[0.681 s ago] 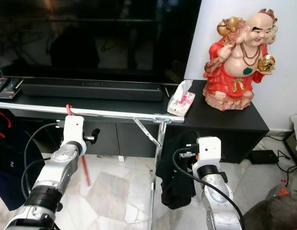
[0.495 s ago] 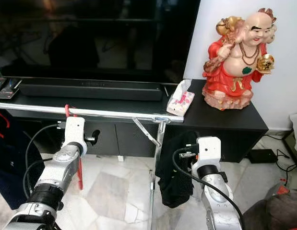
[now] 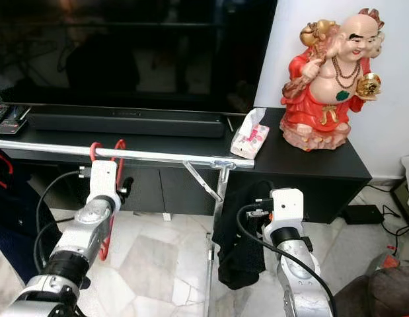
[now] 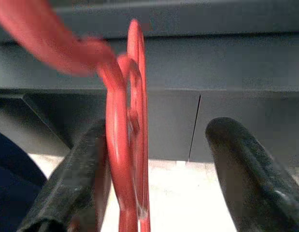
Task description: Hang hanger
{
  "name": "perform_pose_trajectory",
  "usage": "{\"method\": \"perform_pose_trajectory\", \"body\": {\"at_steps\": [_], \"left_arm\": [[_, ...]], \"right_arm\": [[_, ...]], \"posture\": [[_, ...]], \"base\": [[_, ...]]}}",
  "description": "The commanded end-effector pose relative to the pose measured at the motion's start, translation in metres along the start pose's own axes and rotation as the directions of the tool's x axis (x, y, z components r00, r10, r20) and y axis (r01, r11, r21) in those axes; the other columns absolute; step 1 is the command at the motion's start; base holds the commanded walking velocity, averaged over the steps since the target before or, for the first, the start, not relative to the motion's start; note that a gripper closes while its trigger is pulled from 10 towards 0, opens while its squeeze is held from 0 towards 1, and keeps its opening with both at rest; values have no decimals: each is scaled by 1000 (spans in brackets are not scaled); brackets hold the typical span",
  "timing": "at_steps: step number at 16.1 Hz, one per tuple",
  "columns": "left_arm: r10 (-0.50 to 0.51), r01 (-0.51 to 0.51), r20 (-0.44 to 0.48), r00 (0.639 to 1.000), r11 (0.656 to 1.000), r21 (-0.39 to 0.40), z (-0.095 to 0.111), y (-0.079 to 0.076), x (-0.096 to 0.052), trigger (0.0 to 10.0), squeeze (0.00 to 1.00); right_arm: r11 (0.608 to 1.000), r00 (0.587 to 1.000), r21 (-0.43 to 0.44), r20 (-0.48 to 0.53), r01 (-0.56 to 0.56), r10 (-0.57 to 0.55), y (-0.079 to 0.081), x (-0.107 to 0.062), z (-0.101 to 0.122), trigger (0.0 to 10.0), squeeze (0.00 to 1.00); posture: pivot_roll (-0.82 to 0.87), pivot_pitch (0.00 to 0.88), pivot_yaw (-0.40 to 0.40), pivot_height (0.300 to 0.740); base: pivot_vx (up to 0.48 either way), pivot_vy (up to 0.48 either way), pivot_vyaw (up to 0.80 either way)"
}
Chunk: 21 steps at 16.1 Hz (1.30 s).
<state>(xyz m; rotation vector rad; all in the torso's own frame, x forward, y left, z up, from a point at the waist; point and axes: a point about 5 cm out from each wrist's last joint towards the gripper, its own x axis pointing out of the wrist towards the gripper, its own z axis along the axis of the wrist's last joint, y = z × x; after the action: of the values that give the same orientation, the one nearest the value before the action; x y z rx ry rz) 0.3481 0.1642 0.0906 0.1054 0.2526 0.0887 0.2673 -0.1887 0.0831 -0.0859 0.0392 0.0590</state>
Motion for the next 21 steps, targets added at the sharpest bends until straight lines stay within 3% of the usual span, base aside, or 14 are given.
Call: {"method": "perform_pose_trajectory", "body": {"at_steps": [1, 15, 21], "left_arm": [[3, -3, 6, 1000, 1000, 6, 2, 1, 2, 0, 0], [32, -31, -30, 999, 999, 38, -6, 6, 2, 0, 0], [-3, 2, 21, 1000, 1000, 9, -4, 6, -5, 0, 0]], "right_arm": [[1000, 999, -10, 39, -5, 6, 1, 3, 10, 10000, 0], [1000, 999, -6, 38, -15, 15, 4, 4, 10, 10000, 0], [1000, 999, 1, 38, -15, 15, 7, 4, 9, 10000, 0]], "posture": [[-131, 0, -39, 740], [-127, 0, -38, 740], [-125, 0, -32, 740]], "base": [[0, 0, 0], [0, 0, 0], [0, 0, 0]]}}
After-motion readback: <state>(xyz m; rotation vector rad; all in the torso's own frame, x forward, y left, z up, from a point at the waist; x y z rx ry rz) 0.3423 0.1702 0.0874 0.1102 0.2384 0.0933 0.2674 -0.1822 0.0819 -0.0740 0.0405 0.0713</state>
